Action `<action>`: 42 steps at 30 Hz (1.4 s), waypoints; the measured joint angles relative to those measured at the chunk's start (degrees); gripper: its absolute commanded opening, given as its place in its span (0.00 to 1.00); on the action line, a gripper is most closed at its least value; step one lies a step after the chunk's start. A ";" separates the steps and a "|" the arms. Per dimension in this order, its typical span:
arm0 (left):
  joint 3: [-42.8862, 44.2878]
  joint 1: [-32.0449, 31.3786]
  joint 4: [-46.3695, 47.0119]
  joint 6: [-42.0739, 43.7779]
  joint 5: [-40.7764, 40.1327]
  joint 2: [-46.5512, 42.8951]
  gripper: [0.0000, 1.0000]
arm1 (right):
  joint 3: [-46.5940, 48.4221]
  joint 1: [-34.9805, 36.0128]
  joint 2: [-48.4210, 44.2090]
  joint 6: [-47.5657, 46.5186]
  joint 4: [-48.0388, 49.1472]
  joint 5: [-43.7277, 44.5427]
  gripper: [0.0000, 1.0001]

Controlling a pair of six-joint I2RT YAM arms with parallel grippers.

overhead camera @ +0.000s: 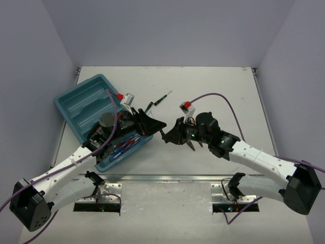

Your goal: Sort the tools into containers

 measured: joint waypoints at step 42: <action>13.18 -3.08 -14.96 9.38 -13.34 7.92 0.00 | -1.66 0.02 -7.57 -2.26 4.59 0.60 0.99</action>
